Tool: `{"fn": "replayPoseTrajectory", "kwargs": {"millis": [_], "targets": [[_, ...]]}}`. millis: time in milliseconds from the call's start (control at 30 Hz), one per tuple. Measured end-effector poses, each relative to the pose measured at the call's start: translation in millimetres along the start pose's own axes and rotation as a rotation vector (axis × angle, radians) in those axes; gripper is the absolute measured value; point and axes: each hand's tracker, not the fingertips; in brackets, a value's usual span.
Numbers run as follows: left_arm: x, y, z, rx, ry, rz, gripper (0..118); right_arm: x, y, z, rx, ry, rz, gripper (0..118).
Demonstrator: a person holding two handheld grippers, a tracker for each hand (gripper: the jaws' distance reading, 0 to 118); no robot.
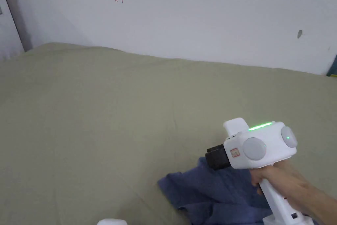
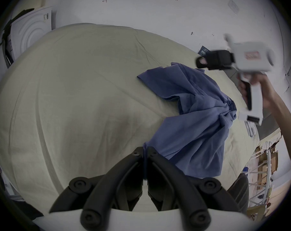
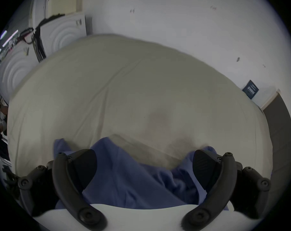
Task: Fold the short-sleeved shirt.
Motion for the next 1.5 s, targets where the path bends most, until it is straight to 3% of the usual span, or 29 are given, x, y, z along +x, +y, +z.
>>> {"fn": "replayPoseTrajectory", "kwargs": {"millis": [167, 200, 233, 267, 300, 333, 400, 467, 800, 900, 1000, 1100, 1300, 1500], "targets": [[-5.7, 2.0, -9.2, -0.011, -0.013, 0.031, 1, -15.2, 5.8, -37.2, -0.105, -0.052, 0.133, 116], [-5.1, 2.3, -10.4, -0.014, -0.014, 0.034, 1, -17.6, 2.3, -39.9, -0.102, -0.047, 0.148, 113], [-5.2, 2.6, -10.3, -0.014, -0.013, 0.035, 1, -19.0, 0.1, -41.0, -0.098, -0.038, 0.162, 102], [-4.5, 2.8, -10.2, -0.014, -0.011, 0.033, 1, -19.1, 0.4, -37.0, -0.095, -0.02, 0.164, 70], [-3.8, 3.1, -9.8, -0.016, -0.01, 0.032, 1, -17.9, 1.0, -31.5, -0.09, 0.046, 0.136, 24], [-3.1, 3.5, -9.1, -0.019, -0.009, 0.033, 1, -15.9, 2.7, -24.0, -0.086, 0.115, 0.096, 4], [-2.1, 4.8, -5.1, -0.024, -0.009, 0.034, 1, -16.7, 6.3, -2.7, -0.022, -0.01, 0.134, 4], [0.1, 7.8, 0.8, -0.015, 0.004, 0.035, 1, -5.7, 7.3, 19.6, -0.03, 0.018, 0.124, 4], [34.0, 70.3, 97.5, 0.196, 0.153, -0.043, 1, 117.5, -42.6, 244.4, 0.266, -0.242, -0.165, 4], [45.0, 99.1, 136.8, 0.264, 0.197, -0.064, 1, 159.9, -72.3, 319.3, 0.345, -0.276, -0.262, 4], [65.5, 128.8, 180.0, 0.372, 0.267, -0.099, 1, 173.3, -105.7, 395.4, 0.432, -0.343, -0.34, 4], [87.0, 156.3, 222.2, 0.482, 0.273, -0.1, 1, 185.1, -126.1, 442.6, 0.51, -0.342, -0.423, 4], [126.7, 195.5, 298.4, 0.615, 0.353, -0.137, 1, 185.4, -145.2, 501.9, 0.598, -0.408, -0.442, 4], [138.2, 206.9, 336.5, 0.684, 0.388, -0.132, 1, 182.3, -138.1, 528.6, 0.651, -0.404, -0.424, 4]]}}
